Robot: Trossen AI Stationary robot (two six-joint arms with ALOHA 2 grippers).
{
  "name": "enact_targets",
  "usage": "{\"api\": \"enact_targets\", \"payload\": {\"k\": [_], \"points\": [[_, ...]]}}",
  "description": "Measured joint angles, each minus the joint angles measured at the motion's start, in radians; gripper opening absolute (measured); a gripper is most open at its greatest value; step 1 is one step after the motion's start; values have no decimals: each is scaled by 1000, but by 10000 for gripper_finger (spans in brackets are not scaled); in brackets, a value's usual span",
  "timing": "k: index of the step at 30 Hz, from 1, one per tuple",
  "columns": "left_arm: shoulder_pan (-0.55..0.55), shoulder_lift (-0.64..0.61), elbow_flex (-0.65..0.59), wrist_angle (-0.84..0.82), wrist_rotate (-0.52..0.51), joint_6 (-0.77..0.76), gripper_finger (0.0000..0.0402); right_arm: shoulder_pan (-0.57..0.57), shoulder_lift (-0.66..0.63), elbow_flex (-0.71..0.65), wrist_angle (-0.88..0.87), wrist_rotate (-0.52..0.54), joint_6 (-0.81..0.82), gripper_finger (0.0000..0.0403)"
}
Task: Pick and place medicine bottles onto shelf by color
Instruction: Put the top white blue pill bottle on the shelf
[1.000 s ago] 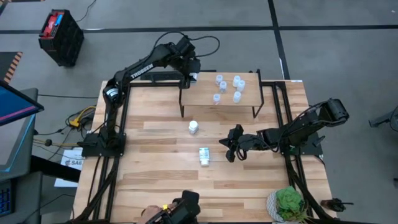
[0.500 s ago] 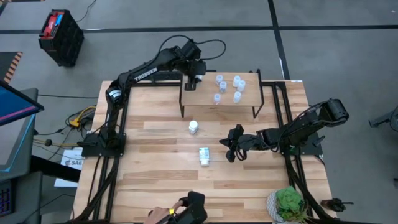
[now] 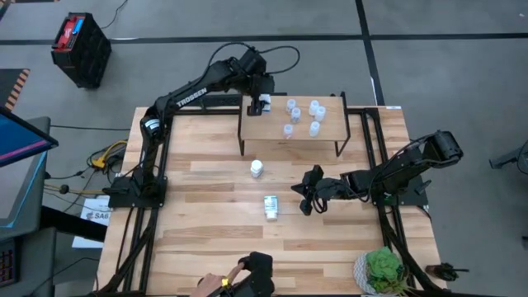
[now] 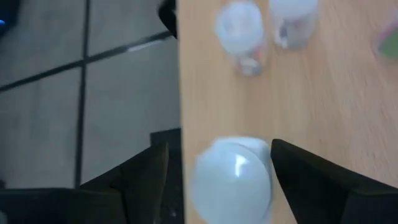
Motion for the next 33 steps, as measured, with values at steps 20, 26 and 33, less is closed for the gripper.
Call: {"api": "enact_targets", "payload": {"k": [20,26,33], "points": [[-81,-68,201,-541,145,-216,275,-1,0,0,2,0,0,8],[-122,-82,178,-645,249,-219,275,-1,0,0,2,0,0,8],[-175,-134,170,-639,200,-337,274,6,0,0,1,0,1,8]]}}
